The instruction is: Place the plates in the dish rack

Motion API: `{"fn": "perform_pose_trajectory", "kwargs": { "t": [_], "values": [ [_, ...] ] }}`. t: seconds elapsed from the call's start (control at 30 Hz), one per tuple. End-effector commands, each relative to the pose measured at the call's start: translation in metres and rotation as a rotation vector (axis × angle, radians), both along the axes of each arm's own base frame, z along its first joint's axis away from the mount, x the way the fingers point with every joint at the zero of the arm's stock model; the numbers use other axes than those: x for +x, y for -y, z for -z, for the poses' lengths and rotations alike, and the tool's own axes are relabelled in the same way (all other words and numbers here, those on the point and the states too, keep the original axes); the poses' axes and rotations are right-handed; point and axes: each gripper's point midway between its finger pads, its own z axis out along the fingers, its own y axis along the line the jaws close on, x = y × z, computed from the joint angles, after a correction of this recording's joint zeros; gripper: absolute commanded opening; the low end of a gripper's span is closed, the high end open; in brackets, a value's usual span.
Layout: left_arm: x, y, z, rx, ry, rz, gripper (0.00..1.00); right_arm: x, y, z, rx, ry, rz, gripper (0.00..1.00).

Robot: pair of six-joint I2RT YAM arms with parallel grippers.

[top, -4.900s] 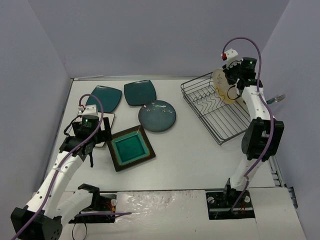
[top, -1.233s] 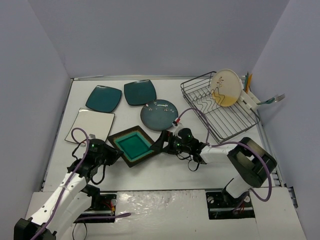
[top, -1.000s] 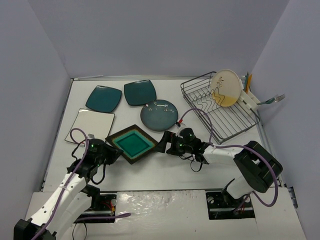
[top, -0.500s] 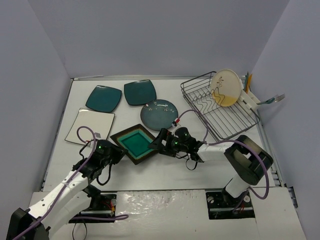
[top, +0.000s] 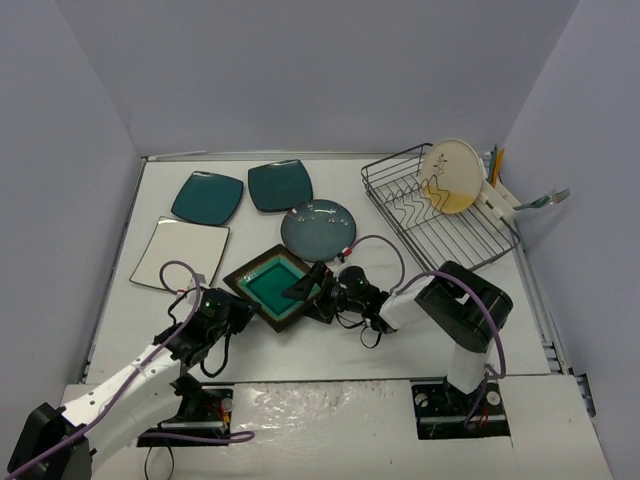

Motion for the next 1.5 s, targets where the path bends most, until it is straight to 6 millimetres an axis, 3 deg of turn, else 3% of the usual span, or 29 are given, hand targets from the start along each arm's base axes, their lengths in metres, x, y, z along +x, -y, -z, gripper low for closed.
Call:
{"fn": "perform_pose_trajectory", "kwargs": {
  "t": [0.0, 0.17, 0.4, 0.63, 0.83, 1.03, 1.2, 1.37, 1.47],
  "values": [
    [0.029, 0.031, -0.085, -0.22, 0.24, -0.01, 0.0, 0.007, -0.01, -0.019, 0.102, 0.024, 0.055, 0.91],
    [0.02, 0.032, -0.079, -0.22, 0.22, -0.004, 0.0, 0.013, -0.002, -0.015, 0.107, 0.022, 0.12, 0.82],
    [0.003, 0.036, -0.066, -0.22, 0.176, 0.022, 0.0, 0.025, 0.021, -0.01, 0.091, 0.05, 0.26, 0.6],
    [-0.007, 0.045, -0.054, -0.207, 0.143, 0.058, 0.0, 0.03, 0.028, -0.01, 0.082, 0.073, 0.302, 0.48],
    [-0.013, 0.049, -0.04, -0.175, 0.091, 0.082, 0.0, 0.032, 0.036, -0.018, 0.088, 0.101, 0.334, 0.26],
    [-0.02, 0.043, -0.027, -0.146, 0.037, 0.075, 0.04, 0.034, 0.044, -0.041, 0.078, 0.164, 0.355, 0.1],
    [-0.025, 0.042, -0.023, -0.14, 0.014, 0.08, 0.23, 0.034, 0.052, -0.063, 0.042, 0.224, 0.358, 0.0],
    [-0.025, 0.043, -0.035, -0.13, 0.036, 0.104, 0.6, 0.033, 0.064, -0.101, 0.01, 0.333, 0.358, 0.0],
    [-0.025, 0.041, -0.044, -0.102, 0.052, 0.121, 0.78, 0.032, 0.07, -0.115, -0.065, 0.386, 0.332, 0.0]
  ]
}}
